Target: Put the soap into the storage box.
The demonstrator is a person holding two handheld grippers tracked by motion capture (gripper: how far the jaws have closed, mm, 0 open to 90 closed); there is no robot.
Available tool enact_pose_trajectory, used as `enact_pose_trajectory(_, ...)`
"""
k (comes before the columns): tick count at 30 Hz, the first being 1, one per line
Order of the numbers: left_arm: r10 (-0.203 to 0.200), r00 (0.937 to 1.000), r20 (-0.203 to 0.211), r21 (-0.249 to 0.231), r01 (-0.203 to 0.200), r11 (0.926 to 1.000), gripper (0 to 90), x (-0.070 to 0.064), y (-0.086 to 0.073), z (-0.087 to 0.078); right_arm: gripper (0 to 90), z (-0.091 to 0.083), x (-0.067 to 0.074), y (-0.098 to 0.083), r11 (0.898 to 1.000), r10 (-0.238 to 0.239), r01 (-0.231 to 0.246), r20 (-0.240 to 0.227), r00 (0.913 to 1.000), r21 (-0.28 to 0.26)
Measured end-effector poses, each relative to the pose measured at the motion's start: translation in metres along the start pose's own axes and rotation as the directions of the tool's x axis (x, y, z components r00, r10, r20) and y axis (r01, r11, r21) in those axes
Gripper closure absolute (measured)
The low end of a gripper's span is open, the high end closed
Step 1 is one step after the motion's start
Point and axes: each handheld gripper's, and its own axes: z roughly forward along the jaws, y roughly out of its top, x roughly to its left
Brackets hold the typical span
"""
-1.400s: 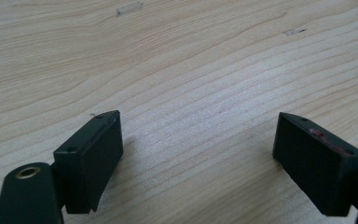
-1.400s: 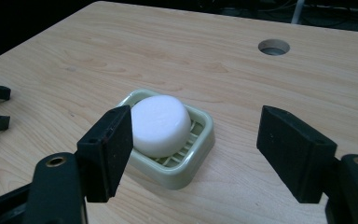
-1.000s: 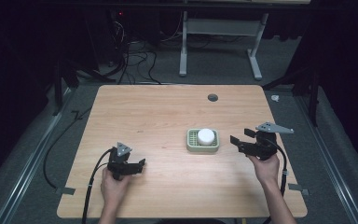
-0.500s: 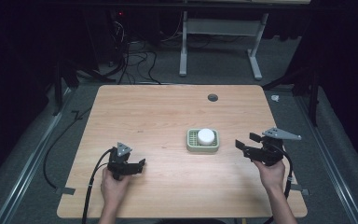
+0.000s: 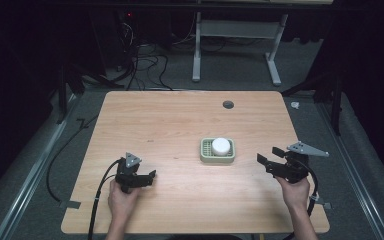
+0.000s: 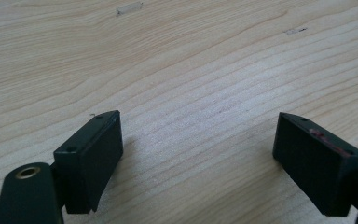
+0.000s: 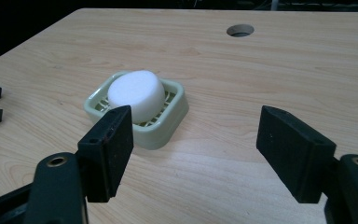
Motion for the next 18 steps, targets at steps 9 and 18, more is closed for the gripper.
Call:
enact_pose_trajectory(9, 0.0, 1.0, 0.0, 0.0, 0.0, 1.0, 16.4, 0.0, 0.0, 0.0, 28.3, 0.003, -0.005, -0.012, 1.0, 0.013, -0.014, 0.021, 0.9997, 0.017)
enact_pose_trajectory(18, 0.0, 1.0, 0.0, 0.0, 0.0, 1.0, 16.4, 0.0, 0.0, 0.0, 28.3, 0.006, -0.006, -0.021, 0.999, 0.025, -0.026, 0.027, 0.9993, 0.031)
